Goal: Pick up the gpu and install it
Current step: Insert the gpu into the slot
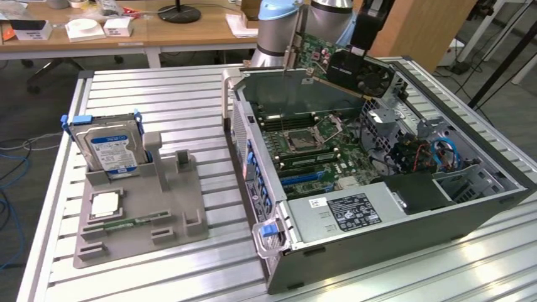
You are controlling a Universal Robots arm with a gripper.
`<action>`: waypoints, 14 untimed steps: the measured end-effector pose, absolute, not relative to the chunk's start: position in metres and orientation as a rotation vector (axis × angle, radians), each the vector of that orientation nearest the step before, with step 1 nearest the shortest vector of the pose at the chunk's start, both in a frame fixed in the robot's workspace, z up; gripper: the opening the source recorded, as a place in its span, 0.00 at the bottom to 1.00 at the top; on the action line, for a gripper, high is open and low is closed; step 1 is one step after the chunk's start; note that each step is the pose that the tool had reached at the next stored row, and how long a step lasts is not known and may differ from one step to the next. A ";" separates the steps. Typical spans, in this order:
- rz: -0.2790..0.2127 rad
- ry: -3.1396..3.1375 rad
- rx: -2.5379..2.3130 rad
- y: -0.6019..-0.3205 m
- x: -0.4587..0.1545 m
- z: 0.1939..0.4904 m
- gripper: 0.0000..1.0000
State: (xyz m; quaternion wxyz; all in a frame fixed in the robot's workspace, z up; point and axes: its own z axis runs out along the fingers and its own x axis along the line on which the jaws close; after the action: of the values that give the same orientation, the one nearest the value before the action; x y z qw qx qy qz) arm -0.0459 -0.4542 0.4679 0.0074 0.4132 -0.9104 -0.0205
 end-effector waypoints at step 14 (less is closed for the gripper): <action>-0.063 -2.785 1.417 -0.454 -0.046 0.468 0.26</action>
State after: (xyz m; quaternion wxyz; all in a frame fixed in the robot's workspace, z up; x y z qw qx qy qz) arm -0.0459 -0.4542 0.4679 0.0083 0.4534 -0.8911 -0.0202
